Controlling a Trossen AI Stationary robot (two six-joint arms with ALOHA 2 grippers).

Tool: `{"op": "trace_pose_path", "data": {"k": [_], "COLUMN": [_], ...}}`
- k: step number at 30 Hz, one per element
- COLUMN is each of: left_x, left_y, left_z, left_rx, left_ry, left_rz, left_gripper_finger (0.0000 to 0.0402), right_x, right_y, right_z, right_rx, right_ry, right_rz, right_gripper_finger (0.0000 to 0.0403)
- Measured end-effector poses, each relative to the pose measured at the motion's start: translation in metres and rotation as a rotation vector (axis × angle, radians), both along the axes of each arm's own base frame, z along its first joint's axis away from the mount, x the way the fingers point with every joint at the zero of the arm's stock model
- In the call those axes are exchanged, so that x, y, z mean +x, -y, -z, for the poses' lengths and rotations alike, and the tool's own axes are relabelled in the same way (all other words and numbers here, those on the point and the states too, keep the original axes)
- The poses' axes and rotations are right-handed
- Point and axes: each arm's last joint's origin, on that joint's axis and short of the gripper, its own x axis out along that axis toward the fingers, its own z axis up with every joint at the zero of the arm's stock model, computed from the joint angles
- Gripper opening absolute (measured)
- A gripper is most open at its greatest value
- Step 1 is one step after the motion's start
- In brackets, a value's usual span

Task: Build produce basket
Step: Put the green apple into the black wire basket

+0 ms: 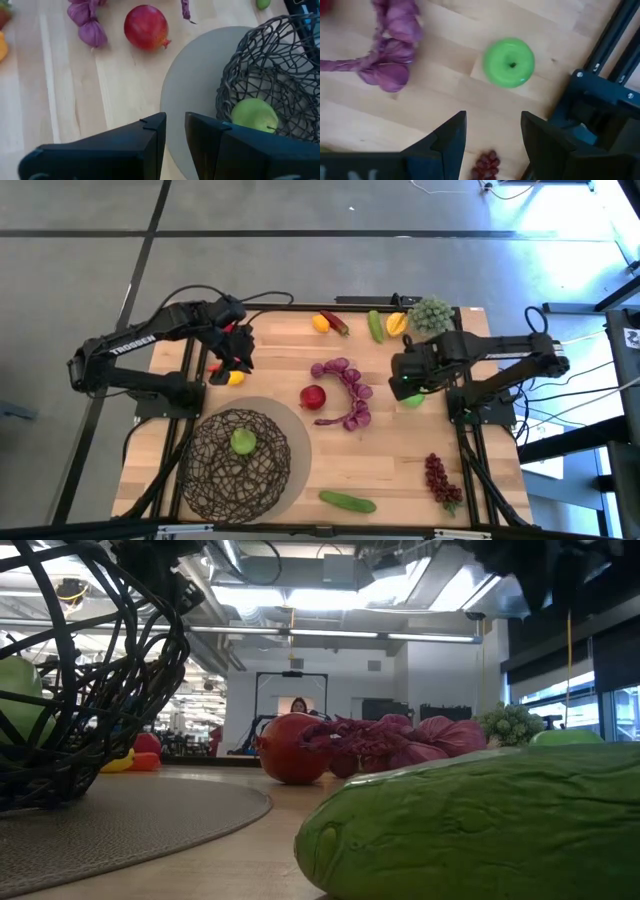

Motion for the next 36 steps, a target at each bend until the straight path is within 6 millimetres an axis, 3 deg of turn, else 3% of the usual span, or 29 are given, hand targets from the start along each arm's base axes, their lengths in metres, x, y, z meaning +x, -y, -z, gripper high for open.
{"op": "trace_pose_path", "data": {"k": [5, 18, 36], "left_x": [0.005, 0.007, 0.007], "left_y": [0.004, 0.004, 0.003], "left_z": [-0.002, -0.003, -0.002], "left_rx": [0.016, 0.036, 0.056], "left_ry": [0.031, 0.032, 0.014], "left_rz": [0.022, -0.028, -0.075], "left_gripper_finger": [0.0063, 0.0063, 0.0063], "right_x": [-0.014, -0.017, -0.018], "right_y": [0.004, 0.012, 0.025], "right_z": [0.016, 0.066, 0.105], "right_rx": [-0.009, -0.030, -0.011], "right_ry": [0.021, -0.049, -0.045], "right_rz": [-0.009, 0.030, 0.049], "right_gripper_finger": [0.0182, 0.0182, 0.0182]}}
